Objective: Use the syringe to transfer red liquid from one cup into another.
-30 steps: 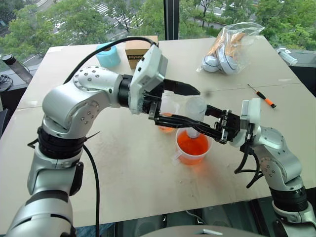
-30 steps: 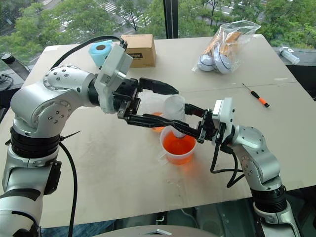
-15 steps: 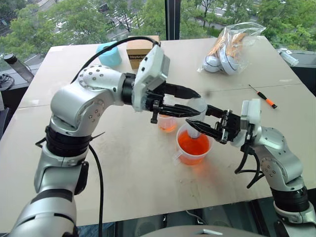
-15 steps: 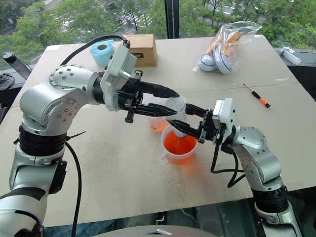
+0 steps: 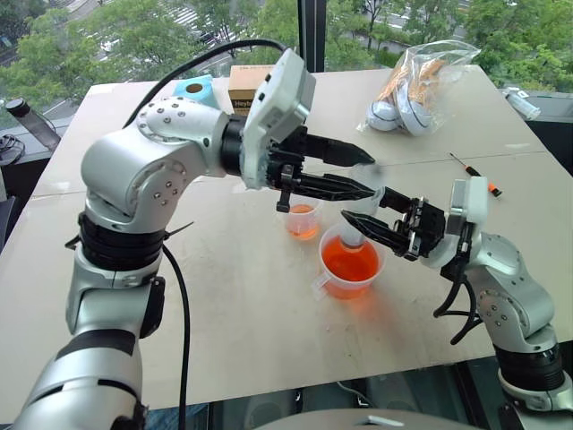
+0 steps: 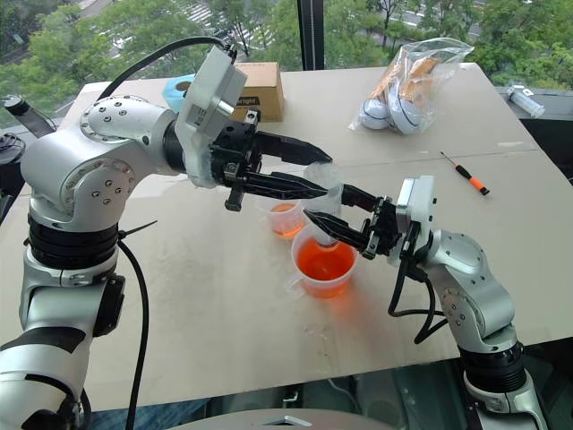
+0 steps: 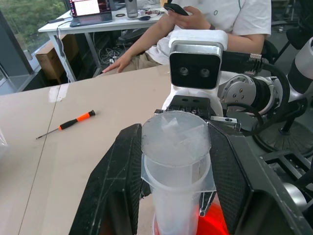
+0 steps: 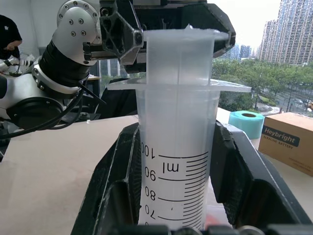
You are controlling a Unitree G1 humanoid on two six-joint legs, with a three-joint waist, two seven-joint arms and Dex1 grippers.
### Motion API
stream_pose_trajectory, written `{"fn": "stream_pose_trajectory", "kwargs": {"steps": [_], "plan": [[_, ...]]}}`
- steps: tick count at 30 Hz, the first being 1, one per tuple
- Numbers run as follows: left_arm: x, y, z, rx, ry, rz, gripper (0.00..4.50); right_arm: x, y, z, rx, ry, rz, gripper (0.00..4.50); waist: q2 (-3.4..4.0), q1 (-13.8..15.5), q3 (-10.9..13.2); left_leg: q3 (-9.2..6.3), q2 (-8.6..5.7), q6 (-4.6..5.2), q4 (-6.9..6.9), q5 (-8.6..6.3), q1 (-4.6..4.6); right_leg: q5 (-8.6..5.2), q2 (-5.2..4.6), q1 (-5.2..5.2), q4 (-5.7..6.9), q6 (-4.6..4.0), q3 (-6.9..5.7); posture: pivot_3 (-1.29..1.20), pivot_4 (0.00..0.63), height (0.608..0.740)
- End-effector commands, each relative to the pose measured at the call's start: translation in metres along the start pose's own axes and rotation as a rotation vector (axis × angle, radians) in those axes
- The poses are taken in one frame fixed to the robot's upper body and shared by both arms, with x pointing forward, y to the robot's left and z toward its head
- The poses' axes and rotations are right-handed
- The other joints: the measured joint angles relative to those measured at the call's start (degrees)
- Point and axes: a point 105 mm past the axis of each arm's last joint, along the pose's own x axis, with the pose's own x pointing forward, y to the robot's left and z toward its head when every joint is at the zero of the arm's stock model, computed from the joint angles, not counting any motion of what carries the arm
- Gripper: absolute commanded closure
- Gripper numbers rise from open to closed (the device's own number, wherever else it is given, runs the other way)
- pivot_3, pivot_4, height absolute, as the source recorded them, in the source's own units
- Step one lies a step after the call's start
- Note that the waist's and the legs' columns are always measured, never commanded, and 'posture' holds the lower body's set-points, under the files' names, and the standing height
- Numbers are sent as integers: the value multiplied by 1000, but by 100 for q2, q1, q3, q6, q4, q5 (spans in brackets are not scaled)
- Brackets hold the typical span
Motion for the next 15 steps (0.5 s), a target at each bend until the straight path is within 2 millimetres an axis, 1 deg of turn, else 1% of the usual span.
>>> {"fn": "stream_pose_trajectory", "kwargs": {"steps": [1,15], "plan": [[-11,2,34,126,-75,50,3079,3,12,-7,30,38,52,3061,0,0,0,0,0,0,0,0,0,0,0,0,0,0,0,0,150,740],[-11,3,29,132,-55,58,3079,5,12,-7,33,35,59,3061,0,0,0,0,0,0,0,0,0,0,0,0,0,0,0,0,150,740]]}}
